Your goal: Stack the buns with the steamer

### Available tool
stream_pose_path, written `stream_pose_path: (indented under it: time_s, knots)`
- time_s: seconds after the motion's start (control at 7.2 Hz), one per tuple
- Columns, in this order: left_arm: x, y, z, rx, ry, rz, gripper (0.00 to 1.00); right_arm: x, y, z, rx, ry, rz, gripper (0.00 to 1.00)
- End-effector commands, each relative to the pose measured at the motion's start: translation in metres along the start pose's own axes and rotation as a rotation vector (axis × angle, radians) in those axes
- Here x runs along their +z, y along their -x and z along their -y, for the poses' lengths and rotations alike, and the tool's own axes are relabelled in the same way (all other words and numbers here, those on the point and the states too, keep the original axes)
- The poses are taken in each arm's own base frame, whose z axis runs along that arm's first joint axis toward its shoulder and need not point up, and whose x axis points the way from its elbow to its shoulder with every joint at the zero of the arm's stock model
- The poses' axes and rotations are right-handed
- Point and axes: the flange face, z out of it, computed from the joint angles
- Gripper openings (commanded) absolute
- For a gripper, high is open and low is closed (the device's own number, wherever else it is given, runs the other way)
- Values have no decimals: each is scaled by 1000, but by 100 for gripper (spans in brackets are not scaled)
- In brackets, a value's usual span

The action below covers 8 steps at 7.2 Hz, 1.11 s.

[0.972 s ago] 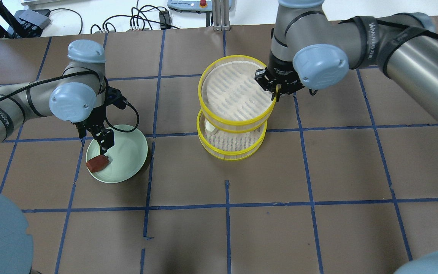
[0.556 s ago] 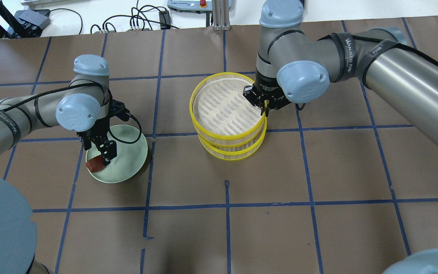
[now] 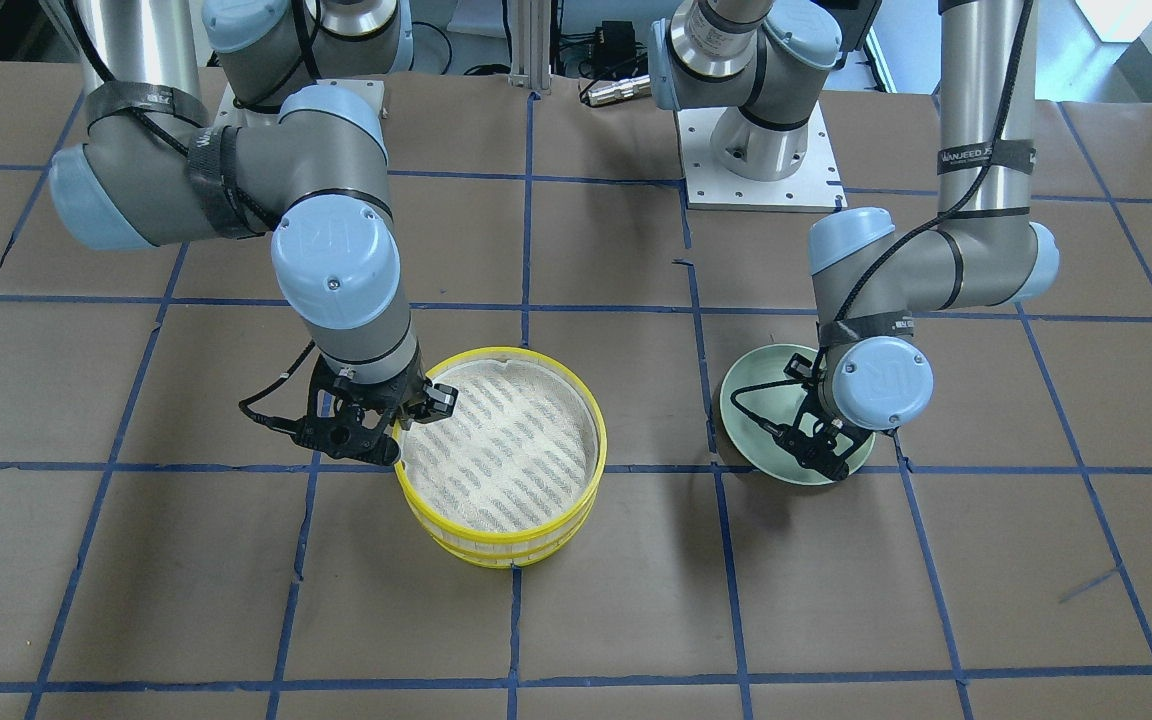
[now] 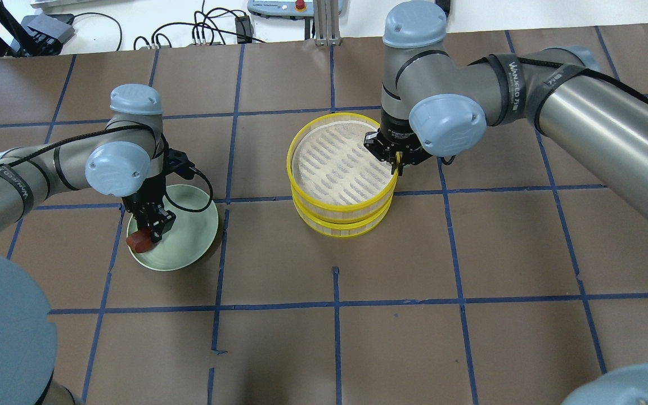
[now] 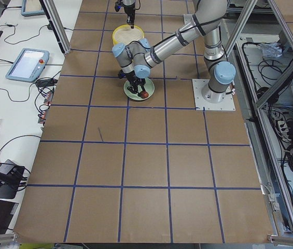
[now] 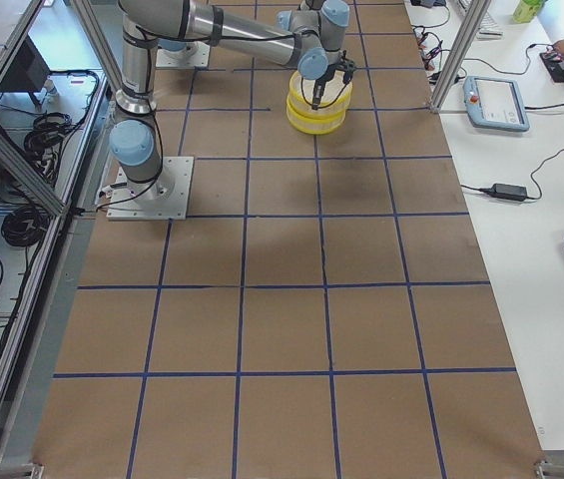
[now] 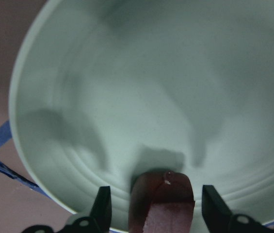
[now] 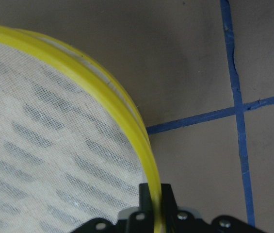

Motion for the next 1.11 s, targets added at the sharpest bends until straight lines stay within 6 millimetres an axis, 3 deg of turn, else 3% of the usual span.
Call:
stream_pose_path:
  time_s: [0.0, 0.28, 0.42, 0.69, 0.83, 0.97]
  knots:
    - [-40, 7, 9, -102, -127, -69, 13, 2, 1, -1, 2, 5, 4, 7]
    - [-105, 8, 12, -358, -199, -250, 13, 2, 0, -1, 3, 8, 6, 11]
    - [-130, -11, 14, -432, -279, -375, 13, 6, 0, -2, -1, 13, 2, 15]
    - [-178, -77, 38, -584, -377, -696, 13, 6, -1, -2, -1, 9, -6, 25]
    - [-209, -118, 45, -564, -446, -772, 13, 5, -2, -2, -1, 8, -8, 53]
    - [-213, -148, 56, -563, -468, -770, 14, -6, -8, 2, 0, -7, 2, 78]
